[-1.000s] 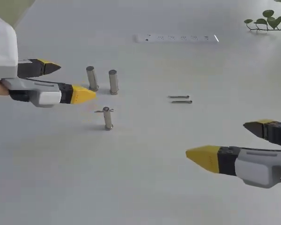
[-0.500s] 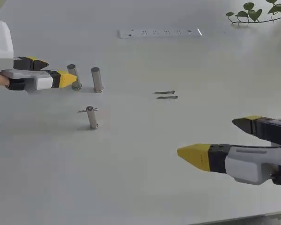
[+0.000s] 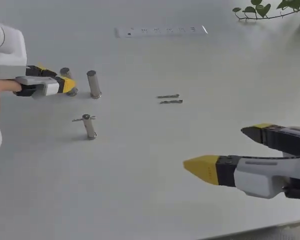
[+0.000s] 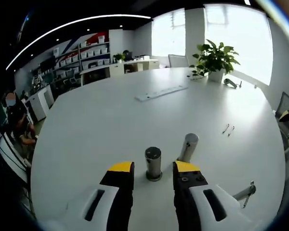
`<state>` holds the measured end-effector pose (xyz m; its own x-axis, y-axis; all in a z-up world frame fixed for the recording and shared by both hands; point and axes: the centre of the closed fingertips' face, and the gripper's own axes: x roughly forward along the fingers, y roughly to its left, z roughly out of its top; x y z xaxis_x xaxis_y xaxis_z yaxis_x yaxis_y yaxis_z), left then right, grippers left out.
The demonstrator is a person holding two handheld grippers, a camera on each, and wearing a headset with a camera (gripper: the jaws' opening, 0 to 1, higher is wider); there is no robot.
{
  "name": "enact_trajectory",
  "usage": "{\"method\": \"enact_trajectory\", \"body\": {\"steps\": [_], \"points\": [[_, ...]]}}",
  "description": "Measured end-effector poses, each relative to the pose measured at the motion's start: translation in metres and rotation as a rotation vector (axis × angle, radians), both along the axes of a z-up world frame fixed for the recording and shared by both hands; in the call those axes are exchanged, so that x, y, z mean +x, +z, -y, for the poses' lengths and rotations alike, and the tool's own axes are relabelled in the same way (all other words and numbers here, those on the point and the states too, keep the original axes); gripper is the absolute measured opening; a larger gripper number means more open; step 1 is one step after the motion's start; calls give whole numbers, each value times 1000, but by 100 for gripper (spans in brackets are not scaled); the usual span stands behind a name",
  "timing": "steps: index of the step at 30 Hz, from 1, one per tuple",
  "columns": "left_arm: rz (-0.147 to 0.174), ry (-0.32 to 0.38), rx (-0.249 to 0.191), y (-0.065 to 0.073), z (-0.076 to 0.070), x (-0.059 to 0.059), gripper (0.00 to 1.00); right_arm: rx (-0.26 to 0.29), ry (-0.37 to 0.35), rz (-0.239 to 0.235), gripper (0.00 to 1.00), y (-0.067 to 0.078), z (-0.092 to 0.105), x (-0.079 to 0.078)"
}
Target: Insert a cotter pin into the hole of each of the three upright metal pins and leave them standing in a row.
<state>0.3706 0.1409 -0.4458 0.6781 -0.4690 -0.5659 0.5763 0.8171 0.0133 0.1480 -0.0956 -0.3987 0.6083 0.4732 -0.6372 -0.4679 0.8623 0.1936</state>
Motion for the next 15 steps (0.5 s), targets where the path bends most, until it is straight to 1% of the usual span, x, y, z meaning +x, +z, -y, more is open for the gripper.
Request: {"method": "enact_trajectory", "body": {"steps": [1,4,5,6,9,10,12,15], "points": [[15,7,7,1,-1,3,28,-1,1,-2,82,0,0,0],[24,24,-1,2,0,7,20,2,-1,-1,81,0,1,1],[30,26,0,3,1,8,17,2,-2,-2,81,-1,1,1],[39,23,6,3,2,9,17,1,-4,-3,81,-1,2,1],[42,18,13,2,4,11,19,2,-6,-4,81,-1,3,2],[38,21,5,1,4,11,18,3,-8,-4,81,-1,4,2],[35,28,4,0,4,12,16,4,-9,-4,81,-1,4,3],[30,36,-4,-1,4,14,17,6,-11,-6,81,-2,5,2]]}}
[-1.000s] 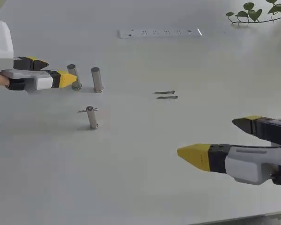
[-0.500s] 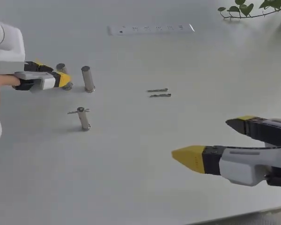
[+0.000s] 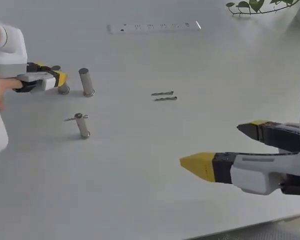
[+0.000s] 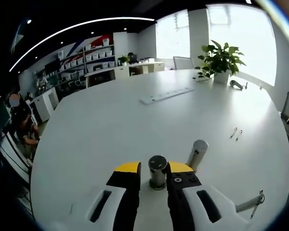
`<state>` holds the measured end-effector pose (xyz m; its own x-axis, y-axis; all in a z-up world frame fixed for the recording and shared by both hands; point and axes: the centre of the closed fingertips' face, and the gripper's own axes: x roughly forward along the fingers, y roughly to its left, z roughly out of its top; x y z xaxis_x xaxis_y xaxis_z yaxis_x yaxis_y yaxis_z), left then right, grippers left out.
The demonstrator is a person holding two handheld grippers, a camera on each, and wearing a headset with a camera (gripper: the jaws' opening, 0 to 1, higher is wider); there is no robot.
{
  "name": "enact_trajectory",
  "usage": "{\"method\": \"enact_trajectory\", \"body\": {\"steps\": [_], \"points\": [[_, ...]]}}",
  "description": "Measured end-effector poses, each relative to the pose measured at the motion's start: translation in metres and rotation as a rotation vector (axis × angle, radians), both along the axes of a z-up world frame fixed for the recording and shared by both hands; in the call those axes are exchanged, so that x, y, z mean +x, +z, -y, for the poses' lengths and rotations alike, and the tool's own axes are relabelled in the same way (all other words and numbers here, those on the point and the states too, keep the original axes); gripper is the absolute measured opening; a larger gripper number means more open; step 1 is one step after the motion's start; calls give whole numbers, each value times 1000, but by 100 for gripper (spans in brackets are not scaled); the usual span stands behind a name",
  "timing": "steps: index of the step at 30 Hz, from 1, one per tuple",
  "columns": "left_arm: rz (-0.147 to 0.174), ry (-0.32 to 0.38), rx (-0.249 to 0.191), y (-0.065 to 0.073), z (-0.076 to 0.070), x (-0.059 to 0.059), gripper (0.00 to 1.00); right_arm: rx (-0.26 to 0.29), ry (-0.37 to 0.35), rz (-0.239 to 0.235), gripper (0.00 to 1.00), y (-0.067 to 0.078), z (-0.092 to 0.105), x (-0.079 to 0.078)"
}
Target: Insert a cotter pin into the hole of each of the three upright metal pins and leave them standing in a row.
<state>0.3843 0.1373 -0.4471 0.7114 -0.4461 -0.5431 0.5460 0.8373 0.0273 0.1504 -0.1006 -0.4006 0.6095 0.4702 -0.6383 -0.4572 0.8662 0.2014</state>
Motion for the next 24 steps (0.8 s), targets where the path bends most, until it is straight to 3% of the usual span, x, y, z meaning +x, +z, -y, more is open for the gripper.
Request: {"method": "enact_trajectory", "body": {"steps": [6,7,12,20,21,24], "points": [[-19,-8,-12,-2,6,-3,11,0,3,-4,80,-1,0,0],[-8,-9,5,-2,5,-2,10,1,4,-4,80,-2,-1,0],[-11,10,-1,-1,2,-1,10,3,12,-9,80,-2,-4,0],[-34,37,14,1,-3,-4,9,7,26,-2,79,2,-10,3],[-38,37,8,2,-4,-5,9,7,28,1,79,2,-10,3],[-56,59,-69,11,-4,-7,9,7,32,4,79,2,-10,4]]}}
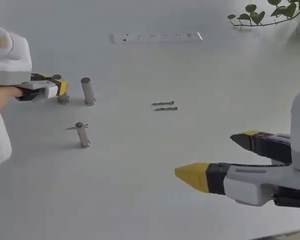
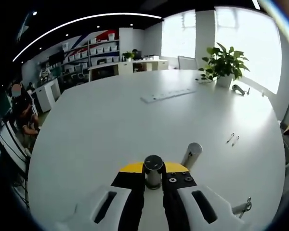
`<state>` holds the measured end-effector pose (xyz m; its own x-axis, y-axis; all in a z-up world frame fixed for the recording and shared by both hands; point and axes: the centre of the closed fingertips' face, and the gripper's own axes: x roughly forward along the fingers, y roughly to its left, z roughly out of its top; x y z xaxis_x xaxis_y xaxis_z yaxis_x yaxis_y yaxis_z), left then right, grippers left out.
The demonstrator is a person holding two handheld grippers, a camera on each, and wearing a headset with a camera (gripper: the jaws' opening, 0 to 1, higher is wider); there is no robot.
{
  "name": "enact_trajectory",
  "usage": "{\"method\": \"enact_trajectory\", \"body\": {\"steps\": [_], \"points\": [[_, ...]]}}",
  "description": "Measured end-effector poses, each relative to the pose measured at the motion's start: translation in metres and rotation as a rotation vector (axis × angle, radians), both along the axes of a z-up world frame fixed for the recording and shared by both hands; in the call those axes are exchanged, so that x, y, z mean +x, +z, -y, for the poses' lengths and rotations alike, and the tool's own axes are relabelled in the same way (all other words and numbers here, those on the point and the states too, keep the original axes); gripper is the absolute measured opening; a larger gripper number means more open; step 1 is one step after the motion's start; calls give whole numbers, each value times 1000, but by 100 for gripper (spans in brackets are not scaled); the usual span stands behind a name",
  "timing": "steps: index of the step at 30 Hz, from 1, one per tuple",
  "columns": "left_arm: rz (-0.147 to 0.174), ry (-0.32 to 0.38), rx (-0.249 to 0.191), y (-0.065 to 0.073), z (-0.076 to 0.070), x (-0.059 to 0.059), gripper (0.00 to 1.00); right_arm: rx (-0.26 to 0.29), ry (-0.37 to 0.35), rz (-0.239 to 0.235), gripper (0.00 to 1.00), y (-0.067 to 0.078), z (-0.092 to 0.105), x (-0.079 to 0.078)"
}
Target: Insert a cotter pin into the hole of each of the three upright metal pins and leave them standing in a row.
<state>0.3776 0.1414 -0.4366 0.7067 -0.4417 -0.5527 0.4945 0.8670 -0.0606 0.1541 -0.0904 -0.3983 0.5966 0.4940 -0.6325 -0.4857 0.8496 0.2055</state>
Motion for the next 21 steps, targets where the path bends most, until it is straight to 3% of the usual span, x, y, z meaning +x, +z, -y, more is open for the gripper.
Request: {"method": "enact_trajectory", "body": {"steps": [4,8,14,17,21], "points": [[21,-5,7,14,-2,-3,9,3,9,3,78,0,-4,-2],[17,31,-37,31,-6,-12,9,7,25,14,78,2,-9,-5],[75,-55,21,51,1,-33,9,14,48,27,77,5,-14,-8],[71,-52,7,58,3,-40,9,17,60,41,78,8,-15,-8],[90,-64,9,67,9,-49,9,22,70,56,78,12,-16,-7]]}}
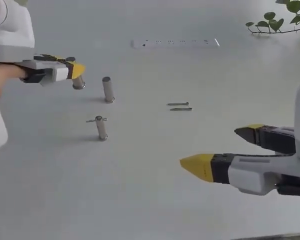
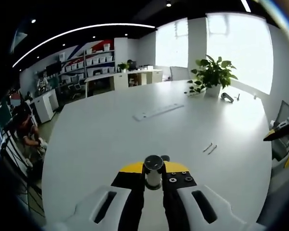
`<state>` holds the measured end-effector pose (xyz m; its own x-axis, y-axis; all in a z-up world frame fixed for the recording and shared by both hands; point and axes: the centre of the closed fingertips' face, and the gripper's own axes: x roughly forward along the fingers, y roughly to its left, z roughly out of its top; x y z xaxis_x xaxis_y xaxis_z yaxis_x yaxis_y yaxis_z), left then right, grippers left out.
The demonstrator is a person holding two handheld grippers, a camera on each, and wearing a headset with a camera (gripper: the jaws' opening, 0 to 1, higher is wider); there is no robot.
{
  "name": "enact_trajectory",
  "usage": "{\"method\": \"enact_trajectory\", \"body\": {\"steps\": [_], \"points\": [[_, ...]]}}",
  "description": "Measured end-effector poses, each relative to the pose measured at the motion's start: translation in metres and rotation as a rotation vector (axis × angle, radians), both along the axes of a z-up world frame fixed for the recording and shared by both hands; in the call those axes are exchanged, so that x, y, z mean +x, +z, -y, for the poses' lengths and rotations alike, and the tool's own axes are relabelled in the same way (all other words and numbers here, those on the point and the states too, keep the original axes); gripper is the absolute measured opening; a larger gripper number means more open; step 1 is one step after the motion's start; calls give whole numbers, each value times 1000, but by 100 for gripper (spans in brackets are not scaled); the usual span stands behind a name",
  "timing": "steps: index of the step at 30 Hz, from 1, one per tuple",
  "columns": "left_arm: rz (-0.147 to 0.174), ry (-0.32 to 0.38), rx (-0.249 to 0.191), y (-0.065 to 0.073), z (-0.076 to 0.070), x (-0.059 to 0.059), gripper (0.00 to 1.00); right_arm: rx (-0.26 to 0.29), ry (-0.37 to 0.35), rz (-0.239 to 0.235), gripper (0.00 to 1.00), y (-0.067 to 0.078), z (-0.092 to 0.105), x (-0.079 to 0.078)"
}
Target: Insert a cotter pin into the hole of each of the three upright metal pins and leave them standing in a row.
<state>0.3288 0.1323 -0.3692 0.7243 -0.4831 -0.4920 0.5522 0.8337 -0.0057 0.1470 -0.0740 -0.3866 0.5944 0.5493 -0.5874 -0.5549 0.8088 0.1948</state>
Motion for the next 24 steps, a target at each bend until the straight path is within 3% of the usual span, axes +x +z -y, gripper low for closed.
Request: {"method": "enact_trajectory", "body": {"steps": [8,14,17,24], "points": [[24,-43,-21,17,24,-20,9,-5,24,10,77,2,-2,-2],[8,-85,-28,20,45,-35,9,9,21,25,78,5,-1,0],[30,-130,-6,21,57,-44,9,22,17,31,78,7,-1,0],[23,-175,-20,19,77,-54,9,18,21,24,78,5,0,-3]]}}
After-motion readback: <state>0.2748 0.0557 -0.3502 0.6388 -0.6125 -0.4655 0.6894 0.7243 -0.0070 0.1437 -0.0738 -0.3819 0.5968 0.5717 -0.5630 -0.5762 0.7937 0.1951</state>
